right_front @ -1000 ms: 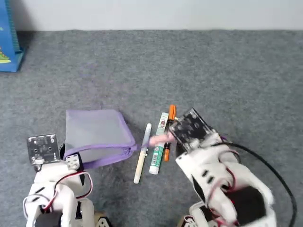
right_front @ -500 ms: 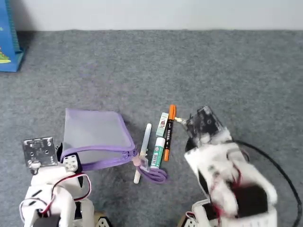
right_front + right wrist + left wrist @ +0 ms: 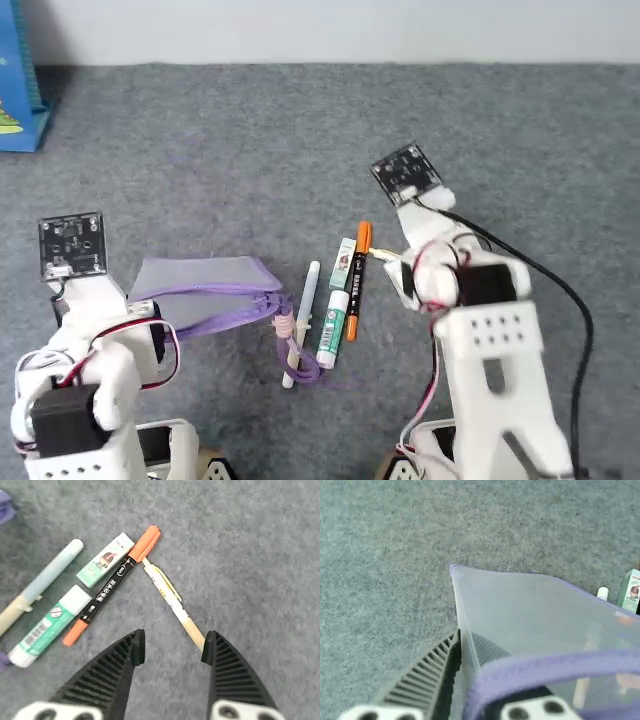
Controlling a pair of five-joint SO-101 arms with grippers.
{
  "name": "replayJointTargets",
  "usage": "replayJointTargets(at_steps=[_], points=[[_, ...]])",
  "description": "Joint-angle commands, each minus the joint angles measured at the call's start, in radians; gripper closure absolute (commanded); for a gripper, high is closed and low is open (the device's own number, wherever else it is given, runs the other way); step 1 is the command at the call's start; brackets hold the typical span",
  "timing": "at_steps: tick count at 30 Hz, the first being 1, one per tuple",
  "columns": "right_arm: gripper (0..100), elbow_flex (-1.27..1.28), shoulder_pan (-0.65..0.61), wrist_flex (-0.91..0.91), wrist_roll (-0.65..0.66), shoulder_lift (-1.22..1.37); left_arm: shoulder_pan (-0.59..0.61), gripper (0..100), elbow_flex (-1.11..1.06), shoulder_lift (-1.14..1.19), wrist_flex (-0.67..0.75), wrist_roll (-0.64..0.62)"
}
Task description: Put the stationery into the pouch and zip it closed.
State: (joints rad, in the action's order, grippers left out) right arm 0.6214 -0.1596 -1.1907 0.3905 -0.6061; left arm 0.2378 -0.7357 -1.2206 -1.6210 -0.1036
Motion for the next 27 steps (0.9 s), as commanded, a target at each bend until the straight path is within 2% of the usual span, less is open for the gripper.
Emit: replayJointTargets(at_steps=[1,6,11,22,27], points=[[81.2,-0.048,0.004,0.11,0.057,0.148,-0.003,99,0.039,0.026,-0.005,-0.014],[81.2,-0.055,0.004,0.252,0.141,0.381,-0.008,99,0.005,0.031,-0.005,-0.014],[81.2,-0.066,0.002,0.4,0.155,0.559,-0.005,99,-0.002,0.028,-0.005,-0.014],[81.4,-0.242,-0.027,0.412,0.157,0.802,-0.003,99,-0.002,0.028,-0.005,-0.014],[96.5,-0.304,-0.033,0.355,0.183,0.848,-0.003,99,-0.002,0.026,-0.005,-0.014]])
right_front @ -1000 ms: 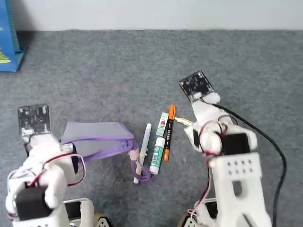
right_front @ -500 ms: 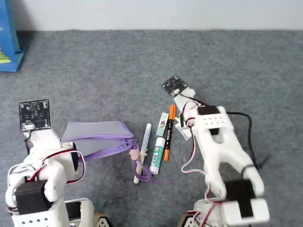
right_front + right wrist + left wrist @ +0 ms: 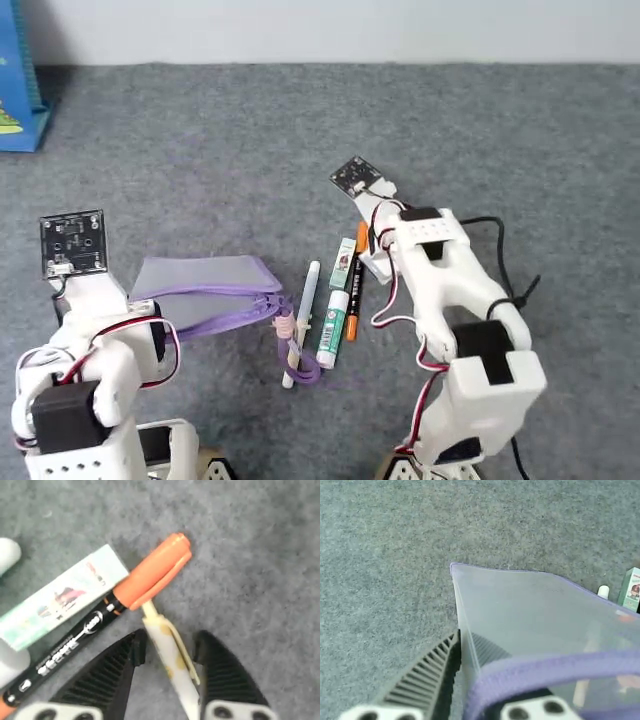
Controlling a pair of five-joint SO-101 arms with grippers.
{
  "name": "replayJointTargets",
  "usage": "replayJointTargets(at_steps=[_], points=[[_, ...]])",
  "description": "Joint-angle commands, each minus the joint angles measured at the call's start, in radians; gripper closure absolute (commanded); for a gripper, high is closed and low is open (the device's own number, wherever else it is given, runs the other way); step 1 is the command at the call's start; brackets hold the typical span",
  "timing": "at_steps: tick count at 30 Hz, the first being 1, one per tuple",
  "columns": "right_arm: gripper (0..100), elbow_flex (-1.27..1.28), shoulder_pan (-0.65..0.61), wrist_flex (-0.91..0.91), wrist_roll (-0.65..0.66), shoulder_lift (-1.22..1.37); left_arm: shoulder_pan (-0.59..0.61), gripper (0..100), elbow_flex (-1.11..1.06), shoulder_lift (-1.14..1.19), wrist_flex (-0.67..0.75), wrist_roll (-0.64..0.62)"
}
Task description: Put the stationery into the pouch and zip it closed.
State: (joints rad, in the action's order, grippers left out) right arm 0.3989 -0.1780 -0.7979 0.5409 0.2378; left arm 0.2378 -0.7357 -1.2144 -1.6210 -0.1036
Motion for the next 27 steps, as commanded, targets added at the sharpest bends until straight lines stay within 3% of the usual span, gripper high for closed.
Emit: replayJointTargets(at_steps=[1,7,16,21,27], points=[[99.3,-0.092,-0.016,-0.064,0.064,0.008,-0.003,99,-0.002,0.02,-0.005,-0.014],[99.0,-0.114,0.012,-0.254,0.127,-0.062,-0.003,99,-0.004,0.02,-0.005,-0.014],[99.0,-0.114,0.03,-0.615,0.123,-0.438,-0.003,99,-0.001,0.02,-0.014,-0.015],[99.0,-0.114,-0.007,-0.794,-0.003,-0.665,-0.003,99,0.004,0.02,-0.014,-0.051],[99.0,-0.097,-0.056,-0.849,-0.078,-0.957,-0.003,99,0.004,0.02,-0.015,-0.058]])
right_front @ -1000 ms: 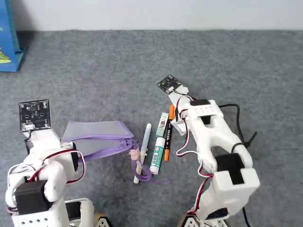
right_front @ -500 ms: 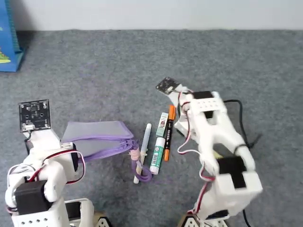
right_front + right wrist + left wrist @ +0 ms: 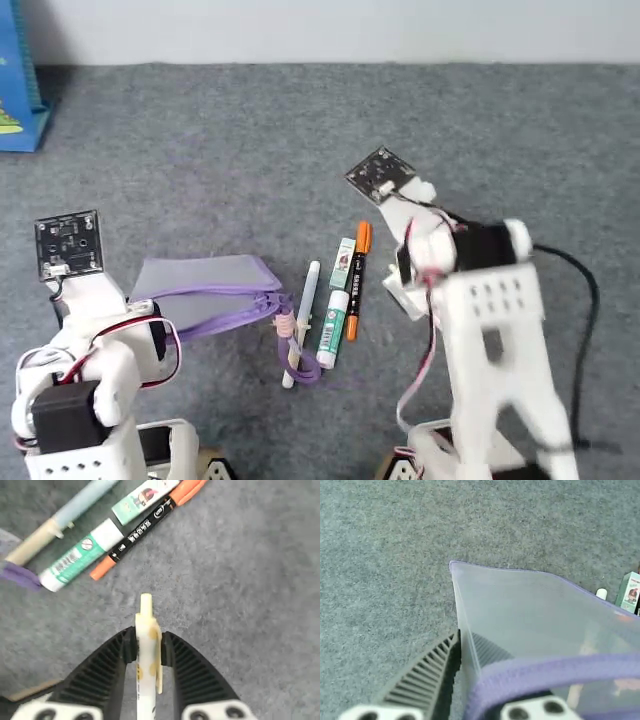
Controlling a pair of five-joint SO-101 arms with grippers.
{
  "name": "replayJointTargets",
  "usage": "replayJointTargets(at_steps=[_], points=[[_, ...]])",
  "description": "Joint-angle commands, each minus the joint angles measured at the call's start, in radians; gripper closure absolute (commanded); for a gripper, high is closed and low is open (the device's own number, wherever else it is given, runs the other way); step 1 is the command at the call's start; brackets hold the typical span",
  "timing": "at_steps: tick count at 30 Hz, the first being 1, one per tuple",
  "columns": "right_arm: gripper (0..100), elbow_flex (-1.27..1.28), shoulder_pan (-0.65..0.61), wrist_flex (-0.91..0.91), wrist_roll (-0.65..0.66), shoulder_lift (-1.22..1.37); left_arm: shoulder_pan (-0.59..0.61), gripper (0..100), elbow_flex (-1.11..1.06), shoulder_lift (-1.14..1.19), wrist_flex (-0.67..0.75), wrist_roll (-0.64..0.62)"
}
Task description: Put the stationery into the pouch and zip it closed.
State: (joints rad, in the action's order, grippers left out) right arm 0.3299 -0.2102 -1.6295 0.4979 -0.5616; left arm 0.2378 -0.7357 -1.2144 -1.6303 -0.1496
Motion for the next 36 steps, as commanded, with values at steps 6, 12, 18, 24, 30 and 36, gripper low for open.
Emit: replayJointTargets(at_steps=[6,12,18,24,30,36], points=[[99.1,0.155,-0.108,0.122,-0.055,-0.529,-0.003,99,0.004,0.02,-0.006,-0.012],[99.1,0.328,-0.193,0.294,-0.301,-0.86,-0.003,99,0.004,0.021,-0.006,-0.012],[99.1,0.358,-0.357,0.455,-0.514,-1.056,-0.003,99,0.004,0.021,-0.006,-0.012],[99.1,0.358,-0.509,0.631,-0.732,-1.089,-0.003,99,0.004,0.021,-0.006,-0.014],[99.1,0.46,-0.559,0.928,-0.845,-1.086,-0.003,99,0.004,0.021,-0.006,-0.015],[99.1,0.735,-0.605,1.346,-0.847,-1.086,-0.003,99,0.004,0.025,-0.006,-0.017]])
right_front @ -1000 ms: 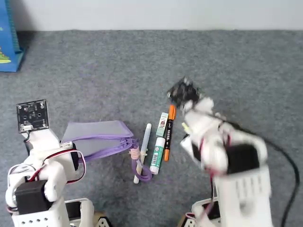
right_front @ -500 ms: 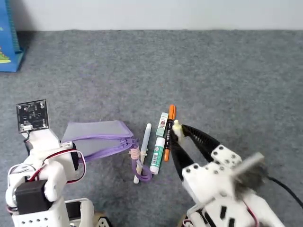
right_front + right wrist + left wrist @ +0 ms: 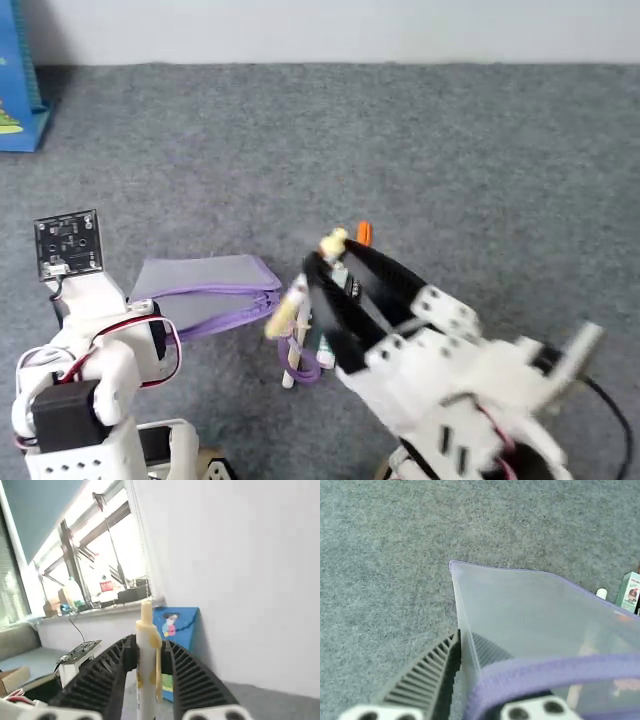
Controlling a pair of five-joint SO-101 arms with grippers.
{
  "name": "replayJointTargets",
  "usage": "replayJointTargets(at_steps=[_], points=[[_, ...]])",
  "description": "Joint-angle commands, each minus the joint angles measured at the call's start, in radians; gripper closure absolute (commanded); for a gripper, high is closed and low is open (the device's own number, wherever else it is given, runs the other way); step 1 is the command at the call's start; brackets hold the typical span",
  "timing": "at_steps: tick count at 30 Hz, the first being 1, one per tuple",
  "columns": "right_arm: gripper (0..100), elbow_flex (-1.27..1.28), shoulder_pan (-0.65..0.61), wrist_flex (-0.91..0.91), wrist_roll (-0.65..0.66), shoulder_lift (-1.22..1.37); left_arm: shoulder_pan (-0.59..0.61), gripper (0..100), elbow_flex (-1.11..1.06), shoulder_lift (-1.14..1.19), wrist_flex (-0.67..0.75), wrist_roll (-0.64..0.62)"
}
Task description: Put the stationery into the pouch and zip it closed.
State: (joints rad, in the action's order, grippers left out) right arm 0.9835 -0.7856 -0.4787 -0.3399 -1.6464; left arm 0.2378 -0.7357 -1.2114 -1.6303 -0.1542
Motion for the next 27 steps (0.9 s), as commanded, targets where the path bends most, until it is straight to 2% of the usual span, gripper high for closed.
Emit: replayJointTargets(at_steps=[1,6,12,22,27], points=[[99.1,0.107,-0.05,0.239,-0.009,-0.001,-0.003,99,0.004,0.021,-0.006,-0.012],[99.1,0.196,-0.13,0.366,0.057,-0.001,-0.003,99,0.004,0.021,-0.006,-0.012],[99.1,0.276,-0.137,0.519,0.117,0.001,-0.006,99,0.004,0.021,-0.006,-0.012],[99.1,0.293,-0.136,0.631,0.147,0.199,-0.003,99,0.002,0.021,-0.006,-0.012],[98.6,0.296,-0.137,0.605,0.15,0.274,-0.003,99,-0.001,0.021,-0.005,-0.012]])
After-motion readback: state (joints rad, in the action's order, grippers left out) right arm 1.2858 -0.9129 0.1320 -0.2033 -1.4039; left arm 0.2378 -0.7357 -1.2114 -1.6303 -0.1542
